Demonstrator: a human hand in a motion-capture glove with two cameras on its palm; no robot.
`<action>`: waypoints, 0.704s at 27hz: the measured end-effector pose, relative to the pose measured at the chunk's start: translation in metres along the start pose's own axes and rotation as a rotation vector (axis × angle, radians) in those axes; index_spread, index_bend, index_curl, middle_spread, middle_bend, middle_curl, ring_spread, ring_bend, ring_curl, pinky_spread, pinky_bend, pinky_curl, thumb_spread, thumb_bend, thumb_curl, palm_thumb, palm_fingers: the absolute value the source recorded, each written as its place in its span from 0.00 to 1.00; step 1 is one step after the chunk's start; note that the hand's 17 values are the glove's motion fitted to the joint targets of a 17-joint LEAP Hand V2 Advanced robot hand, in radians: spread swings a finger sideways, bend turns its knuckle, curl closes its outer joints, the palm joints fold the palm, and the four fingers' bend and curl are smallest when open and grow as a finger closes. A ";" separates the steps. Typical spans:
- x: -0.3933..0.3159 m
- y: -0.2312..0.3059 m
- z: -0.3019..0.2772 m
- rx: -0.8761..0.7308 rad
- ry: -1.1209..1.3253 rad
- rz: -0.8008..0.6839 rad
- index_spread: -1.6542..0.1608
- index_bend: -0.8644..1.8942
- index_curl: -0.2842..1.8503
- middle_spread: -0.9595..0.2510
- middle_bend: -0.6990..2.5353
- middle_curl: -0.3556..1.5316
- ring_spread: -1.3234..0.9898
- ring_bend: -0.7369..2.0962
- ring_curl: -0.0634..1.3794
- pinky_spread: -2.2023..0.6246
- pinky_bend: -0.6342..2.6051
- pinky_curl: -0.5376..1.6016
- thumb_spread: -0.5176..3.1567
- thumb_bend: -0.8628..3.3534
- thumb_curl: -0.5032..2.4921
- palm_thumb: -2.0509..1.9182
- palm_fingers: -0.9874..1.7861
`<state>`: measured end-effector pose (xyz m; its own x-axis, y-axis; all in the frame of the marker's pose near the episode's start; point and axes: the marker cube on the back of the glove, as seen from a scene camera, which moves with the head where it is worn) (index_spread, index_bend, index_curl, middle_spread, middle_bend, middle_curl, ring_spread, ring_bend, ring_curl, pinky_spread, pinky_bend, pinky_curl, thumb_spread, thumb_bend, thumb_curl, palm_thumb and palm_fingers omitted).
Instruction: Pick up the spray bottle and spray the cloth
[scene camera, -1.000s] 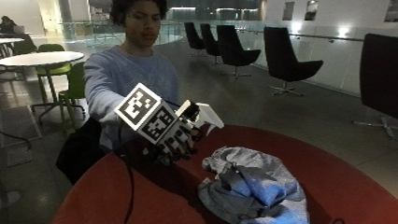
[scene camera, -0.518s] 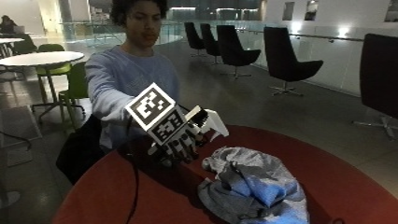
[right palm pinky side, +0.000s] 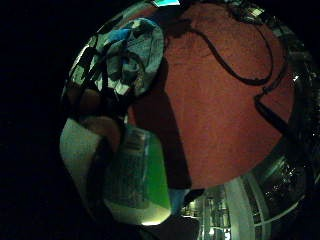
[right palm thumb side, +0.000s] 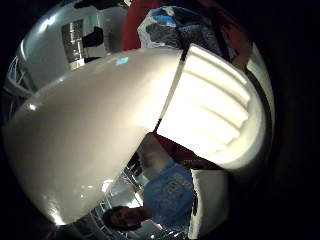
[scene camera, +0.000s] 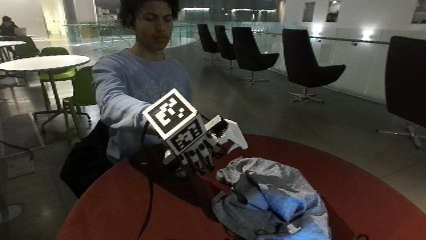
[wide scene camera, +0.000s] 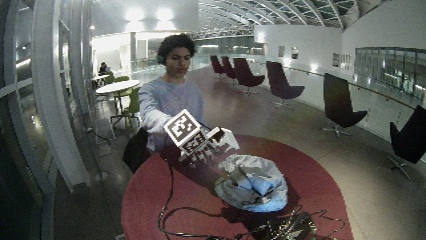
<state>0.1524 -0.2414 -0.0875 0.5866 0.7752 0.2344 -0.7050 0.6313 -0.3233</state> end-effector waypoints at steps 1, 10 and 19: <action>0.000 0.000 0.001 -0.001 0.002 0.002 0.77 0.37 0.33 0.74 0.29 0.43 0.55 0.44 0.32 0.78 0.30 0.43 0.36 0.20 0.36 0.75 0.77; -0.001 -0.001 0.004 -0.004 0.019 0.005 0.77 0.37 0.33 0.74 0.29 0.43 0.55 0.44 0.32 0.78 0.30 0.43 0.36 0.20 0.37 0.75 0.78; -0.002 0.000 0.004 0.001 0.040 0.022 0.77 0.37 0.33 0.74 0.29 0.43 0.55 0.44 0.32 0.78 0.30 0.43 0.36 0.20 0.37 0.74 0.78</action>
<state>0.1491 -0.2428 -0.0841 0.5862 0.7874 0.1907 -0.7184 0.6140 -0.3270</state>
